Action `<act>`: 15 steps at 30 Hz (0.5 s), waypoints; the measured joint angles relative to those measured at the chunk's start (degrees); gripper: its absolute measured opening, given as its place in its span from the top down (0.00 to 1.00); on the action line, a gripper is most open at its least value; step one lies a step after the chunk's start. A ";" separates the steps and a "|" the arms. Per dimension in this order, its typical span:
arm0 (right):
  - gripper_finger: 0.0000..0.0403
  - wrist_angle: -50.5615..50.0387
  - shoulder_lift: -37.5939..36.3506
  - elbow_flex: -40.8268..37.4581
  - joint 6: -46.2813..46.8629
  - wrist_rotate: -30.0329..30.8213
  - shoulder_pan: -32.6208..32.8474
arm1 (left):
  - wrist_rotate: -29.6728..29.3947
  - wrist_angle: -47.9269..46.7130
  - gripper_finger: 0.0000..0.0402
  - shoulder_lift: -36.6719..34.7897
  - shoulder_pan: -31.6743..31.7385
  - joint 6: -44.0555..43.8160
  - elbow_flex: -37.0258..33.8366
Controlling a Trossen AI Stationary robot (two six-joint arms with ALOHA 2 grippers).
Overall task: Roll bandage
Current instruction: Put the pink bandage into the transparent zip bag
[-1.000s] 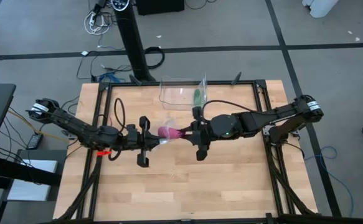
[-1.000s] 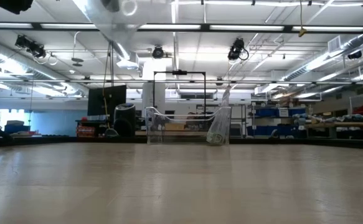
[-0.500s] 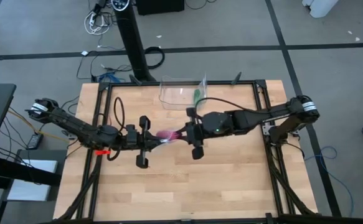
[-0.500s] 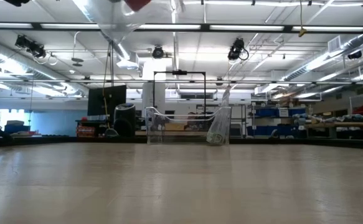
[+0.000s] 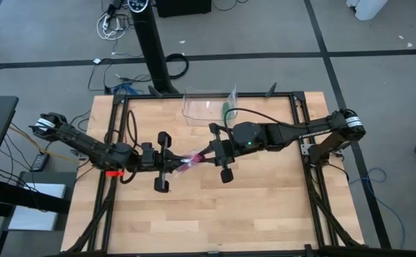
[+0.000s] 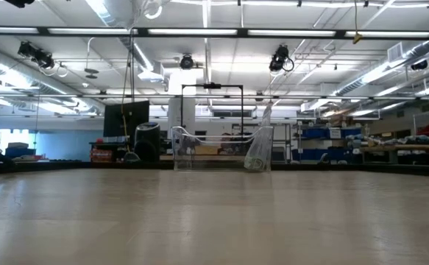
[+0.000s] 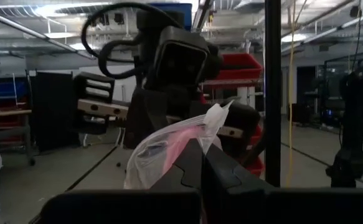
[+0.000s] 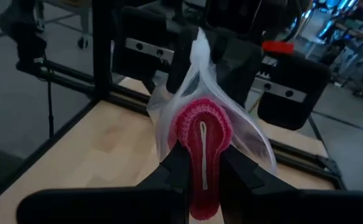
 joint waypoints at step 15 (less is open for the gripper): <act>0.74 -9.18 -0.38 0.00 5.25 5.74 -0.19 | -0.09 4.68 1.00 3.84 0.46 -0.20 -0.95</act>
